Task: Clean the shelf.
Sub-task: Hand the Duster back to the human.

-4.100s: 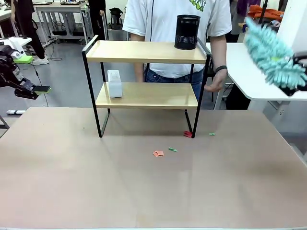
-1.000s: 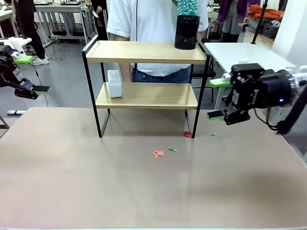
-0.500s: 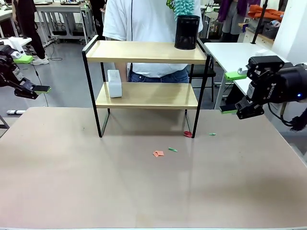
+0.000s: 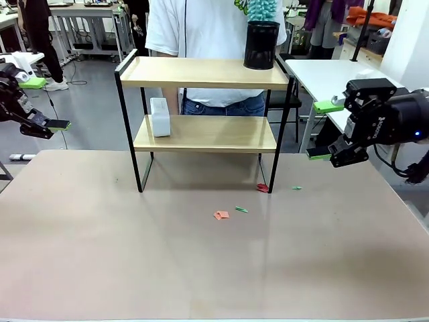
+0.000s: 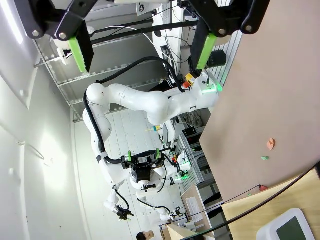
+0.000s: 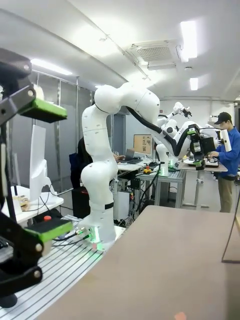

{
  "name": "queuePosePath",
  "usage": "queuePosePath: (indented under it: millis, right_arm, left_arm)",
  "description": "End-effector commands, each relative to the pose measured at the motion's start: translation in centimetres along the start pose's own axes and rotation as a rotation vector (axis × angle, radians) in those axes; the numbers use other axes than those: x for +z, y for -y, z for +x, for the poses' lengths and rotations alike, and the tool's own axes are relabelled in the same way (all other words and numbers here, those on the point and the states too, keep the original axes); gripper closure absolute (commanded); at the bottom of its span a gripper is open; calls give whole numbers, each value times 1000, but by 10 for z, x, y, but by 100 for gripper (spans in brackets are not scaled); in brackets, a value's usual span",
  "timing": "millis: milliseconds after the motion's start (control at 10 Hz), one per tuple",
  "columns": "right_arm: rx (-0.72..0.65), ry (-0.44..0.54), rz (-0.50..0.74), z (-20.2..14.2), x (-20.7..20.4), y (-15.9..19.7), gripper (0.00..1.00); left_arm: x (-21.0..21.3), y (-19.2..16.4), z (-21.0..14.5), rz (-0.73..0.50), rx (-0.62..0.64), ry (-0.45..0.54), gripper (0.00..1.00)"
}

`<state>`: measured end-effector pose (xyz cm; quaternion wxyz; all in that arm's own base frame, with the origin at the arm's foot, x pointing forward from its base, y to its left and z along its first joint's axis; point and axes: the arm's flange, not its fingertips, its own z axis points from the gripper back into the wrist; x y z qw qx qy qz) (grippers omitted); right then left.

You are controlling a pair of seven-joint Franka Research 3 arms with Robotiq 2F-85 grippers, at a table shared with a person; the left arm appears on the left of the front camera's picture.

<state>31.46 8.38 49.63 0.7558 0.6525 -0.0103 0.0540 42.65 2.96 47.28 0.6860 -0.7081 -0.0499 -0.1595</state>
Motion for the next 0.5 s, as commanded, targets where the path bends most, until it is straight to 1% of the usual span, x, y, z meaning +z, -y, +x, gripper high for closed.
queuePosePath:
  millis: [0,400]
  right_arm:
    - [-9,-9,-2,-2,0,0,0]
    - [-9,-9,-2,-2,0,0,0]
  left_arm:
    - [-2,3,0,-5,-9,0,0]
    - [-2,3,0,-5,-9,0,0]
